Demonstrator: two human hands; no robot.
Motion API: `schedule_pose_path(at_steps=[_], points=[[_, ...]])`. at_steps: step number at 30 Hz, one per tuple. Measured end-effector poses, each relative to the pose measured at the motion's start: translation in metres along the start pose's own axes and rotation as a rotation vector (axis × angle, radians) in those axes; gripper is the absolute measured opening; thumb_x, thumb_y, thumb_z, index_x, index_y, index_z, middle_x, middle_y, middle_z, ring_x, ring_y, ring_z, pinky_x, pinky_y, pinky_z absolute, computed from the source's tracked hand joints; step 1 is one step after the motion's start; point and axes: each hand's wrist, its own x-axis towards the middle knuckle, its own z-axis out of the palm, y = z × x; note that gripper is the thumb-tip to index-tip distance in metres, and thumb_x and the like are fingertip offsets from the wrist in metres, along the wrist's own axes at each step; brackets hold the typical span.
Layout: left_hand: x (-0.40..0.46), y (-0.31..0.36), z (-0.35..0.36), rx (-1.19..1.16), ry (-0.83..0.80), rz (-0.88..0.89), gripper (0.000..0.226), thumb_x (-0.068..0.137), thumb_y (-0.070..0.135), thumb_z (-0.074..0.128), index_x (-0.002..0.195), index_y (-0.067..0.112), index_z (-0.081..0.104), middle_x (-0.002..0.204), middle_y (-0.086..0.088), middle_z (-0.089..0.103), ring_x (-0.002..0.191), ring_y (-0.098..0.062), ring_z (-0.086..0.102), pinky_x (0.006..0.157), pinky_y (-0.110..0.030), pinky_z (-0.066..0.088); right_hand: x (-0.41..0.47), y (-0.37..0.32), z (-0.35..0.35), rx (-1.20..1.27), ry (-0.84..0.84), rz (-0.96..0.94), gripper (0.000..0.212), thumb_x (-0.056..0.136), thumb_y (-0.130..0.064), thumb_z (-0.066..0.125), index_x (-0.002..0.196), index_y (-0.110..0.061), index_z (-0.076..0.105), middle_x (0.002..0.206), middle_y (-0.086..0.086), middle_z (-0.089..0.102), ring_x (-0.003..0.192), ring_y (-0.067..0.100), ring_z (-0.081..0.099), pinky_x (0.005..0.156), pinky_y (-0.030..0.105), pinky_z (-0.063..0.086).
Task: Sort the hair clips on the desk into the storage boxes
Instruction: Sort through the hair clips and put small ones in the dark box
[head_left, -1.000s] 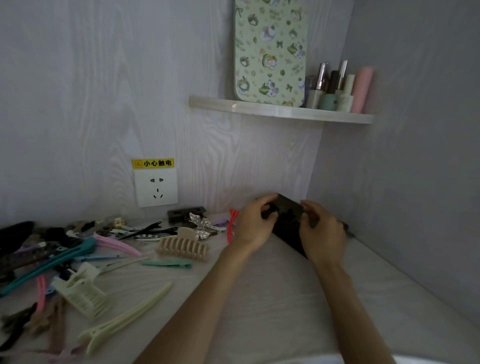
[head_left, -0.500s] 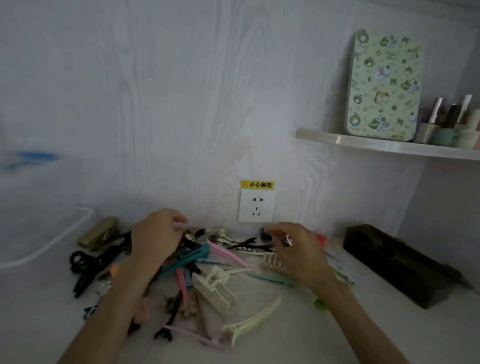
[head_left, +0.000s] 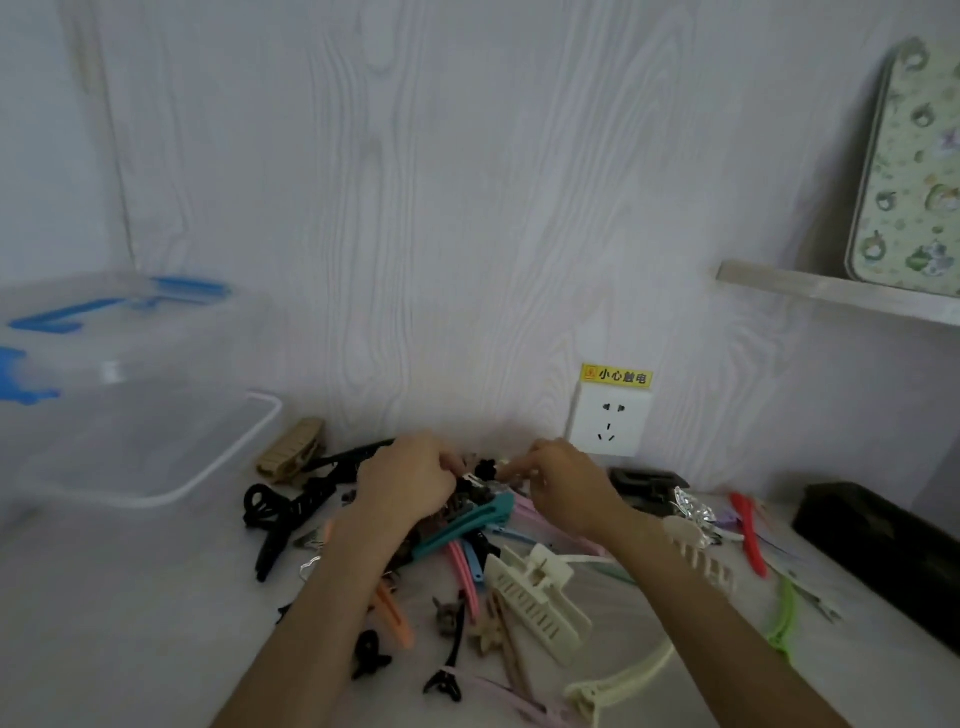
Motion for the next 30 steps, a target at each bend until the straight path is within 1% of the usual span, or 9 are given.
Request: schedule_pose_path(at_steps=[4, 6, 9, 11, 15, 18, 21, 27, 30], points=[[0.026, 0.017, -0.007, -0.005, -0.039, 0.064, 0.036, 0.087, 0.009, 0.051, 0.118, 0.022, 0.063, 0.129, -0.001, 0.059, 0.115, -0.019, 0.056, 0.095, -0.031, 0.047, -0.001, 0.003, -0.021, 0.162, -0.124, 0.036, 0.046, 0.08, 0.008, 0.042, 0.098, -0.02, 0.073, 0.1, -0.002, 0.07, 0.093, 0.014, 0.062, 0.087, 0.031, 0.051], [0.041, 0.023, 0.0, 0.011, -0.076, 0.09, 0.041, 0.088, 0.007, 0.051, 0.125, 0.023, 0.058, 0.134, -0.002, 0.055, 0.119, -0.019, 0.053, 0.099, -0.031, 0.045, 0.005, 0.009, -0.025, 0.154, -0.099, 0.086, 0.041, 0.08, 0.003, 0.044, 0.092, -0.023, 0.074, 0.089, -0.004, 0.069, 0.085, 0.012, 0.062, 0.082, 0.032, 0.053], [0.056, 0.028, 0.015, 0.076, -0.142, 0.104, 0.043, 0.089, 0.007, 0.051, 0.129, 0.024, 0.054, 0.135, -0.002, 0.054, 0.12, -0.019, 0.052, 0.1, -0.032, 0.045, 0.013, 0.021, -0.021, 0.015, -0.015, 0.177, 0.033, 0.086, -0.009, 0.048, 0.105, -0.026, 0.069, 0.107, 0.0, 0.069, 0.094, 0.019, 0.064, 0.085, 0.035, 0.053], [0.061, 0.027, 0.019, 0.112, -0.181, 0.11, 0.044, 0.088, 0.008, 0.054, 0.128, 0.024, 0.054, 0.133, -0.002, 0.055, 0.118, -0.02, 0.053, 0.099, -0.034, 0.046, 0.015, 0.027, -0.014, -0.011, -0.073, 0.209, 0.032, 0.09, -0.015, 0.049, 0.118, -0.023, 0.061, 0.12, 0.002, 0.063, 0.104, 0.021, 0.061, 0.092, 0.036, 0.049], [0.066, 0.018, 0.014, 0.132, -0.258, 0.109, 0.048, 0.085, 0.009, 0.06, 0.131, 0.023, 0.053, 0.135, -0.003, 0.053, 0.119, -0.021, 0.053, 0.101, -0.036, 0.046, 0.016, 0.025, 0.002, 0.061, -0.174, 0.075, 0.043, 0.085, -0.01, 0.054, 0.127, -0.021, 0.054, 0.125, 0.005, 0.059, 0.114, 0.021, 0.055, 0.098, 0.035, 0.046], [0.067, 0.012, 0.014, 0.138, -0.297, 0.116, 0.047, 0.082, 0.013, 0.065, 0.127, 0.024, 0.056, 0.132, -0.002, 0.057, 0.116, -0.021, 0.055, 0.1, -0.037, 0.047, 0.014, 0.022, 0.007, 0.055, -0.079, 0.052, 0.045, 0.083, -0.005, 0.053, 0.125, -0.022, 0.056, 0.123, 0.002, 0.059, 0.111, 0.02, 0.056, 0.094, 0.034, 0.047], [0.066, 0.011, 0.011, 0.204, -0.268, 0.109, 0.038, 0.081, 0.018, 0.067, 0.119, 0.023, 0.064, 0.12, -0.003, 0.064, 0.105, -0.021, 0.06, 0.092, -0.033, 0.051, 0.008, 0.022, 0.007, -0.009, 0.095, 0.054, 0.038, 0.082, -0.014, 0.063, 0.118, -0.021, 0.059, 0.115, 0.0, 0.057, 0.103, 0.02, 0.057, 0.086, 0.033, 0.047], [0.062, 0.013, 0.009, 0.276, -0.167, 0.066, 0.033, 0.08, 0.021, 0.07, 0.113, 0.018, 0.067, 0.117, -0.003, 0.065, 0.102, -0.019, 0.061, 0.081, -0.028, 0.049, 0.008, 0.026, 0.002, 0.132, 0.2, 0.166, 0.018, 0.083, -0.016, 0.065, 0.099, -0.02, 0.069, 0.091, 0.001, 0.07, 0.082, 0.013, 0.064, 0.078, 0.027, 0.052], [0.061, 0.013, 0.006, 0.248, -0.176, 0.085, 0.037, 0.077, 0.026, 0.073, 0.114, 0.022, 0.066, 0.119, 0.0, 0.064, 0.105, -0.018, 0.06, 0.081, -0.028, 0.048, 0.021, 0.016, 0.005, 0.16, 0.175, 0.061, 0.025, 0.087, -0.015, 0.06, 0.11, -0.021, 0.066, 0.102, -0.001, 0.07, 0.09, 0.014, 0.063, 0.081, 0.025, 0.049]])
